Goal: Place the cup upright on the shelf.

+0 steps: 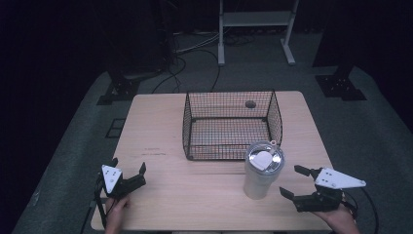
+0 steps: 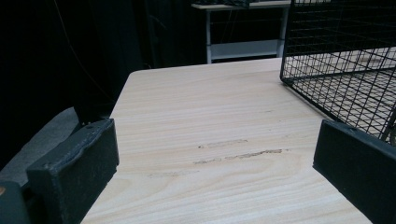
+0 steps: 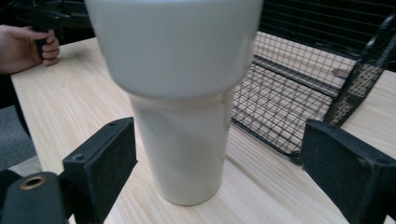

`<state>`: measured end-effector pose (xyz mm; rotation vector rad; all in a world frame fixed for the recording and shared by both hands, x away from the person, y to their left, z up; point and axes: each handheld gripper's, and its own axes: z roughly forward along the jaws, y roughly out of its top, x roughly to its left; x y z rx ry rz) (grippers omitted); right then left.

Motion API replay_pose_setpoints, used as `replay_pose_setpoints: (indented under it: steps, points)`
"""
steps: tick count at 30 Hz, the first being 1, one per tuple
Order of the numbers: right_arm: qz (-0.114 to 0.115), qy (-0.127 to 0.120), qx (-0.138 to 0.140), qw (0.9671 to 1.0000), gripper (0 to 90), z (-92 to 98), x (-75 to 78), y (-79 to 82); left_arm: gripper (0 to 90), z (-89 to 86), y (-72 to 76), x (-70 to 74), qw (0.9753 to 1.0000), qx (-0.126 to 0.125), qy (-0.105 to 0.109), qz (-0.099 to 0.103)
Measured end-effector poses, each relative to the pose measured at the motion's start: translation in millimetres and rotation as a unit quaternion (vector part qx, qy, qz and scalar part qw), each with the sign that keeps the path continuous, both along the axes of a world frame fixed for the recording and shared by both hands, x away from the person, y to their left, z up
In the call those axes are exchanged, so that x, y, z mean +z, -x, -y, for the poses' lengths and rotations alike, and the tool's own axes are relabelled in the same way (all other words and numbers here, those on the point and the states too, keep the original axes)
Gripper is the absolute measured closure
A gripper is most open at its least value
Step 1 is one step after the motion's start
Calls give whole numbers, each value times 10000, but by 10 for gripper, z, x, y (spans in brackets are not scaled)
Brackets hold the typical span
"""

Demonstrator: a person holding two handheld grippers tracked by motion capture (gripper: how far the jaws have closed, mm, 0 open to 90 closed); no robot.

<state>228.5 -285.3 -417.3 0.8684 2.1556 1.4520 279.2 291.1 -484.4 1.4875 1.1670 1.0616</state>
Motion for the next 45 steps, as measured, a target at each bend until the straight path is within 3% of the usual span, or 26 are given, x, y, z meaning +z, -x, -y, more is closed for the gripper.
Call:
replay_pose_setpoints:
  steps: [14, 30, 39, 45]
  points:
    - [-43, -45, 210, 9998, 83, -115, -18, -5, 0, 1, 1, 0, 10000, -10, -14, 1]
    - [-43, -125, 446, 9989, 57, -342, -137, -106, 0, 5, 3, 0, 10000, -11, -32, 3]
    - [-16, -224, 421, 9989, 43, -426, -213, -177, 0, 7, 4, -1, 10000, -16, -33, 6]
    - [76, -138, 396, 9991, 34, -491, -234, -218, 0, 7, 4, -1, 10000, -16, -30, 6]
